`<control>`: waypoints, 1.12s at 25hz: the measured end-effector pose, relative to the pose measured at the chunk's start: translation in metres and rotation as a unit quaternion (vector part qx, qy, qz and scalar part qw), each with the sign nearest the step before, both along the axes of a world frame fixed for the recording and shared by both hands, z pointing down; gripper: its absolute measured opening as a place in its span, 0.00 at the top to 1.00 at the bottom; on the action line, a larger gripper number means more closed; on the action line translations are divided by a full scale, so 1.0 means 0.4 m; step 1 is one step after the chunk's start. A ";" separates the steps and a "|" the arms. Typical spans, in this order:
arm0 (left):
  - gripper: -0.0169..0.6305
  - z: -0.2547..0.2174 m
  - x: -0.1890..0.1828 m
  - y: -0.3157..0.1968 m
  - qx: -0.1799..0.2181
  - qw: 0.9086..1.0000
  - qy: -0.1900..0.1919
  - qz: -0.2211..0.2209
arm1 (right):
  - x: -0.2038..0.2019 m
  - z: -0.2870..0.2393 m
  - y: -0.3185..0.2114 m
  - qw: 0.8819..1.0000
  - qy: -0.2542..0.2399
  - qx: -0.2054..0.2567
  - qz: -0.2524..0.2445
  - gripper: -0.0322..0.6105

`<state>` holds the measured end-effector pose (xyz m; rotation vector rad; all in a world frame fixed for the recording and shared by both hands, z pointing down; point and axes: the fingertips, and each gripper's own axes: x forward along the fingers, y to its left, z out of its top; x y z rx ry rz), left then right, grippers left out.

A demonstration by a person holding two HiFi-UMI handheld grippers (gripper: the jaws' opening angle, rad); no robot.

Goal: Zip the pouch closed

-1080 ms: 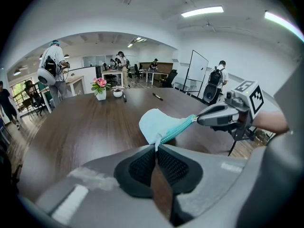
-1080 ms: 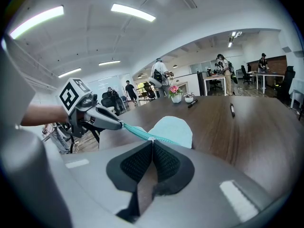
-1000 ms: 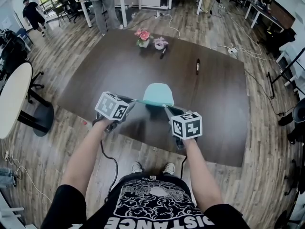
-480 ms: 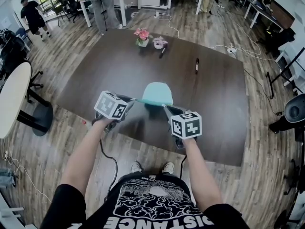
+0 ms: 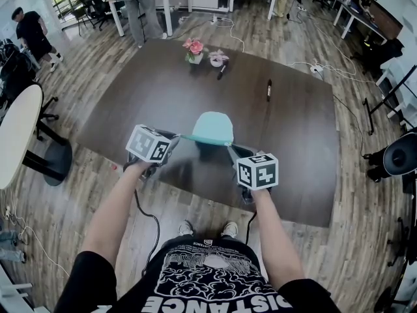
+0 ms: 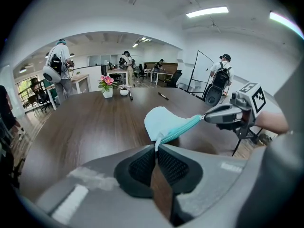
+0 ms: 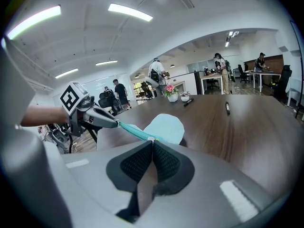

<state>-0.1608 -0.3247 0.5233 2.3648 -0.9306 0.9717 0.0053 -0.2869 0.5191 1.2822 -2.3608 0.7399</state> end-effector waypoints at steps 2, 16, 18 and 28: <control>0.94 0.001 0.002 -0.003 0.000 1.000 0.001 0.000 | 0.002 0.001 -0.005 1.000 0.002 0.000 0.004 0.94; 0.93 0.048 0.047 0.022 -0.007 1.000 0.021 -0.012 | 0.040 0.075 0.002 0.998 0.026 -0.034 0.035 0.94; 0.93 0.063 0.053 0.031 -0.013 1.000 0.020 -0.009 | 0.044 0.094 0.007 0.998 0.028 -0.043 0.036 0.94; 0.93 0.117 0.065 0.068 -0.038 0.999 0.000 -0.002 | 0.058 0.157 0.025 0.996 0.040 -0.070 0.043 0.94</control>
